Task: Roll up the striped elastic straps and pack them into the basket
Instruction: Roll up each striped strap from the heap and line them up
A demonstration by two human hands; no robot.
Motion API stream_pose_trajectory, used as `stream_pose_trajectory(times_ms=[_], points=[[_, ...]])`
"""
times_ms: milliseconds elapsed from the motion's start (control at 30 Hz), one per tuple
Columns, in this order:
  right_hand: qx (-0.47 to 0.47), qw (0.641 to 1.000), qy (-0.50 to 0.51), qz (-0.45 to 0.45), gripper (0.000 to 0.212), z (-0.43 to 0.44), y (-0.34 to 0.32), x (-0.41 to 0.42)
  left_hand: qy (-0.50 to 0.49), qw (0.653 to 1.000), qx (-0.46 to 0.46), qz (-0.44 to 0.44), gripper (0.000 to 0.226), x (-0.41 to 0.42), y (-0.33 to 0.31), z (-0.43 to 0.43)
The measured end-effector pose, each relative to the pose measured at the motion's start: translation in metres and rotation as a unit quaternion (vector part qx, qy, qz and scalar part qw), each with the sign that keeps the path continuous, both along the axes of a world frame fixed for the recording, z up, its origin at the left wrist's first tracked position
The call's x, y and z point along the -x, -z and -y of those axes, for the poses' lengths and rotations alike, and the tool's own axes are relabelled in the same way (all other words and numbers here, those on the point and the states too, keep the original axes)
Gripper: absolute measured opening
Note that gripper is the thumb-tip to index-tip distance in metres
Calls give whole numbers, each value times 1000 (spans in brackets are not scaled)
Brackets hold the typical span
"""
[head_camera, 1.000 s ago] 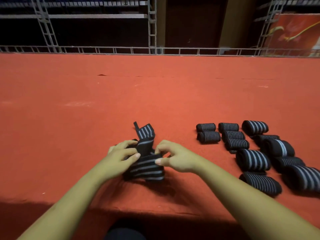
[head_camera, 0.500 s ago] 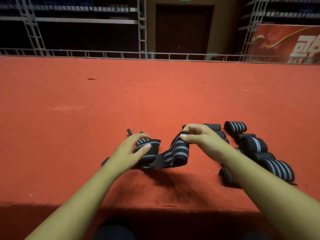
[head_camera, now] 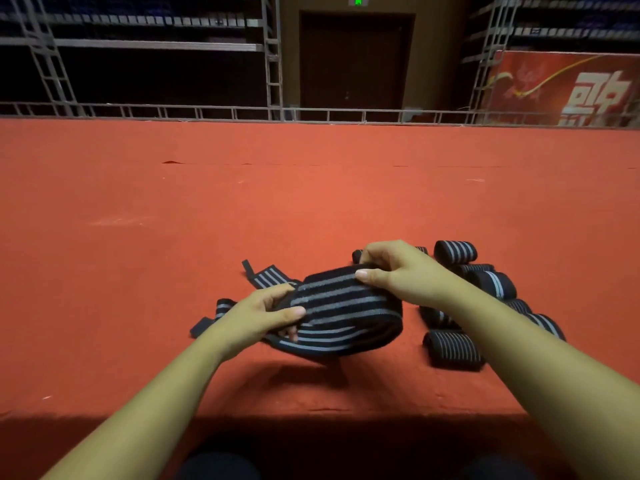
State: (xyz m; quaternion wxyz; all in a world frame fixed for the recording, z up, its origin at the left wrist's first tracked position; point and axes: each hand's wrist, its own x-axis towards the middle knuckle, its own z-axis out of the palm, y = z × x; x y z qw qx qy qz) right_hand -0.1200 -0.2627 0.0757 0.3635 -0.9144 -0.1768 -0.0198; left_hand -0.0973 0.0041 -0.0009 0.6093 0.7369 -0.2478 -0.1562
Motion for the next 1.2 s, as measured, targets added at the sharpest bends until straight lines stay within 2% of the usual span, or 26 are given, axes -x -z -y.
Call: stream_pose_trajectory(times_ms=[67, 133, 200, 267, 400, 500, 600, 667, 733, 800, 867, 933, 967, 1000, 1067, 1133, 1200], points=[[41, 998, 34, 18, 20, 4, 6, -4, -84, 996, 38, -5, 7, -4, 2, -2], [99, 994, 53, 17, 23, 5, 12, -6, -153, 983, 100, -27, 12, -6, 1, -1], [121, 991, 60, 2, 21, 4, 18, -5, -150, 978, 138, -46, 16, -5, -3, 5], [80, 995, 63, -1, 24, -1, 23, -3, -148, 973, 164, -66, 15, 0, -9, 14], [51, 994, 44, 89, 35, -24, 29, 6, -191, 961, 178, -92, 9, 3, -18, 28], [61, 995, 20, 78, 45, -42, 31, 15, -172, 965, 177, -88, 10, 5, -24, 37], [115, 983, 42, 138, 27, -47, 34, 15, -138, 971, 177, -75, 16, 12, -31, 43], [141, 972, 69, 175, 23, -45, 30, 13, -146, 977, 151, -42, 32, 7, -31, 42], [101, 980, 69, 158, 30, -43, 22, 10, -176, 977, 118, 19, 53, 5, -30, 38], [2, 994, 12, 106, 24, -40, 9, 10, -143, 983, 112, 35, 65, 2, -23, 33], [-27, 997, -28, 71, 15, -38, -5, 10, -63, 996, 61, 33, 44, 8, -17, 32], [59, 995, -32, 77, 10, -32, -16, 7, -20, 999, 18, 34, 19, 15, -16, 36], [90, 993, -24, 69, 15, -30, -19, 6, -6, 999, 29, 24, 18, 17, -14, 38], [78, 996, -12, 46, 16, -27, -23, 4, 6, 998, 58, 0, 23, 18, -12, 39], [-49, 998, 38, -11, 21, -19, -23, -2, 28, 995, 83, -52, 39, 20, -15, 38], [-143, 982, 119, -10, 21, -8, -18, -10, 57, 996, 25, -63, 42, 17, -13, 33], [-152, 974, 163, 32, 18, 1, -10, -15, 63, 997, -38, -34, 35, 16, -10, 31]])
